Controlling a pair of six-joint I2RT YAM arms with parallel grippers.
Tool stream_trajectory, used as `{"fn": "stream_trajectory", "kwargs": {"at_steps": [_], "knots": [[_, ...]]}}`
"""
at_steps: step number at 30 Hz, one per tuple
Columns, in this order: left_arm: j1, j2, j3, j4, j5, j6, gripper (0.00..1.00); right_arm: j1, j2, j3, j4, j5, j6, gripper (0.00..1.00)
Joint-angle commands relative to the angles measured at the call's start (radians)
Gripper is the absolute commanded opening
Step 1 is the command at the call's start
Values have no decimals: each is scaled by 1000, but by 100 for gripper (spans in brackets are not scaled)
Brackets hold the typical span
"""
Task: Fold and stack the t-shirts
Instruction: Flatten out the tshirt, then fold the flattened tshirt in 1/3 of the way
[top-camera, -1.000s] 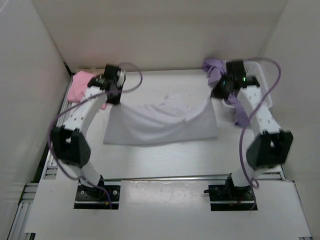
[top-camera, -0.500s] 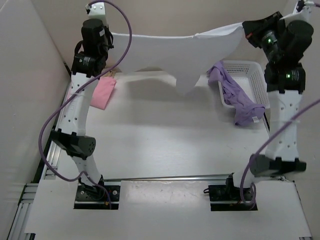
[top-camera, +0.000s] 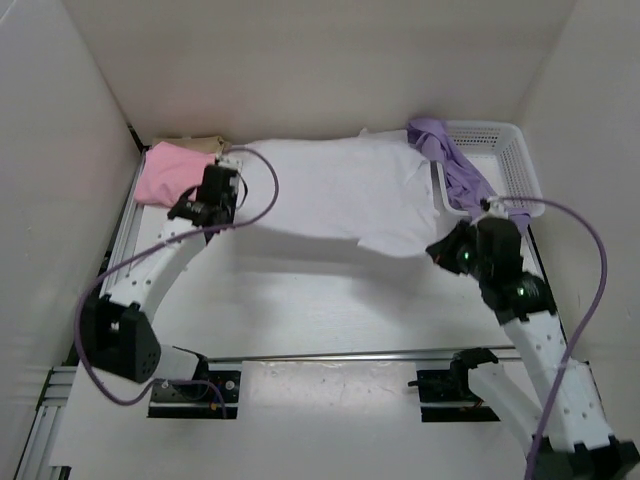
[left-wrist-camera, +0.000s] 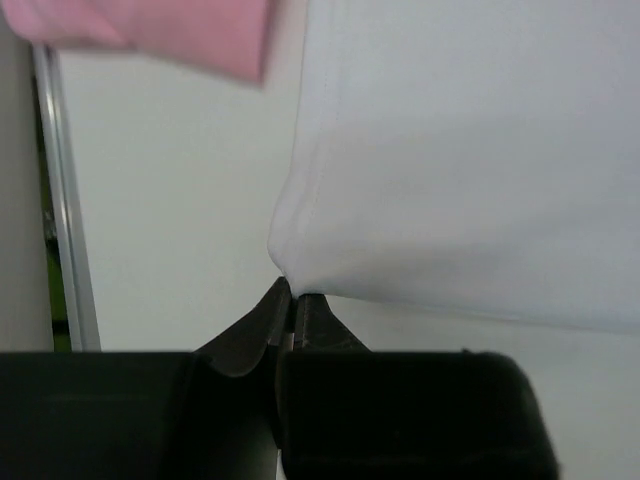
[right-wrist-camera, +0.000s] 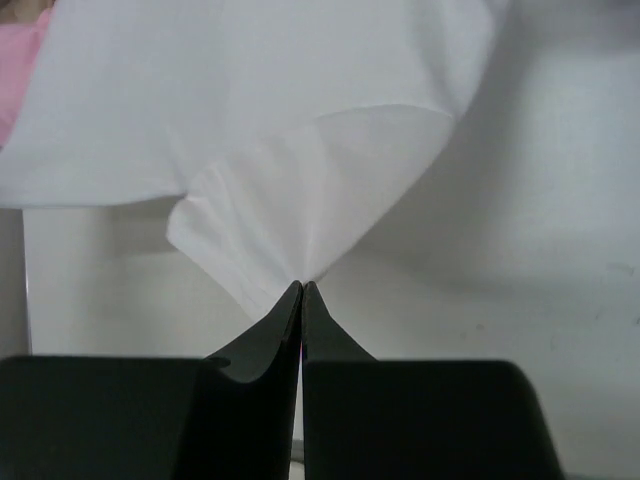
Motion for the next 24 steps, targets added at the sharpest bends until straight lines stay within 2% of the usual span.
{"fn": "stream_trajectory", "kwargs": {"at_steps": [1, 3, 5, 10, 15, 24], "knots": [[-52, -194, -207, -3, -1, -1, 10, 71, -193, -109, -104, 68, 79, 0], [-61, -232, -355, -12, -1, -1, 10, 96, -239, -238, -160, 77, 119, 0], [-61, -268, -432, -12, -1, -1, 10, 128, -279, -345, -160, 77, 171, 0], [-52, -314, -600, -47, 38, -1, 10, 168, -250, -470, -83, 62, 258, 0], [-43, -323, -623, -47, 61, -1, 10, 177, -107, -423, 35, 71, 219, 0], [46, -254, -461, -47, 105, -1, 10, 186, 269, -145, 123, 90, 10, 0]]}}
